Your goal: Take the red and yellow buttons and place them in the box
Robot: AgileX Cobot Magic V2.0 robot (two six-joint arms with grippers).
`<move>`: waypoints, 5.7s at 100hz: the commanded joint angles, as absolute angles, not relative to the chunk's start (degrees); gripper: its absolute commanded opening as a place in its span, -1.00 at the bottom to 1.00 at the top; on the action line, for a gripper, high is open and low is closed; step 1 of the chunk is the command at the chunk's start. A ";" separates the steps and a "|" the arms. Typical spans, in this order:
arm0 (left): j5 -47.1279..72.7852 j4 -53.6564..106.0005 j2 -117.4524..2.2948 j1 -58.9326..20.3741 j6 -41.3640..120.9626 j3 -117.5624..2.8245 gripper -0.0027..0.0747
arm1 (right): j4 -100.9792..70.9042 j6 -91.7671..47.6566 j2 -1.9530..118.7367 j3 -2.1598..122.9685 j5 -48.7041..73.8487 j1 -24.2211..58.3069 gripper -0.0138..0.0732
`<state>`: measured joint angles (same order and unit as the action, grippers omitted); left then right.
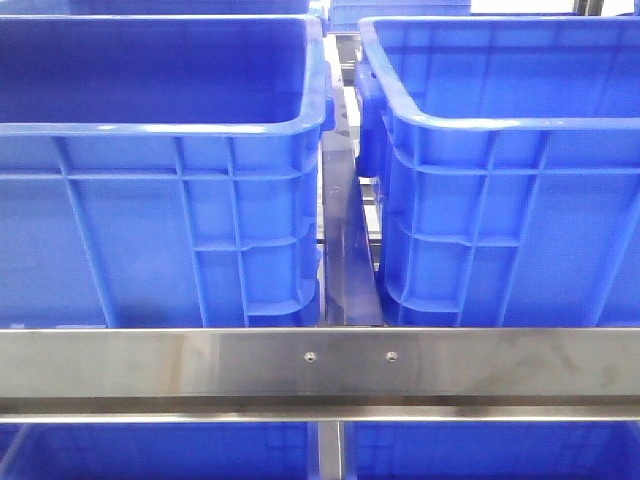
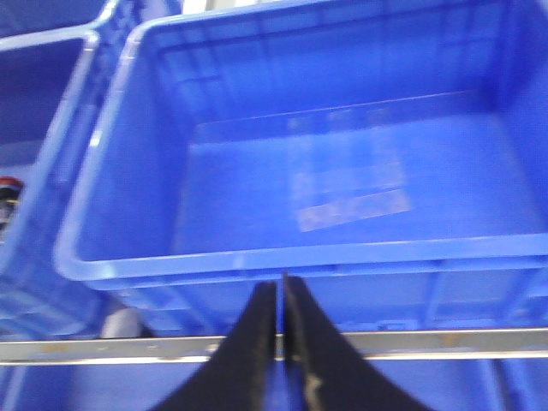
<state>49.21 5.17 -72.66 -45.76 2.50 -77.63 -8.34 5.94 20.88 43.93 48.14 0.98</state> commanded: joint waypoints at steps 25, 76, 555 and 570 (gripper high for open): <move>45.75 5.52 -71.37 -46.23 2.49 -79.37 -0.98 | -29.57 3.89 23.64 45.81 38.93 0.96 0.38; 45.75 5.52 -71.37 -46.23 2.49 -79.37 -0.98 | -90.43 -42.13 50.13 46.00 48.27 0.99 0.38; 34.13 0.45 -22.84 -11.79 -6.91 -40.35 -0.98 | -84.73 -68.92 79.42 61.36 2.27 4.72 -0.61; 34.13 0.45 -22.84 -11.79 -6.91 -40.35 -0.98 | -84.70 -71.06 85.17 61.92 -2.36 4.81 -0.61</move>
<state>38.77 0.00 -22.44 -11.87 -6.39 -38.94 -84.03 -68.82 84.30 59.35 0.89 4.95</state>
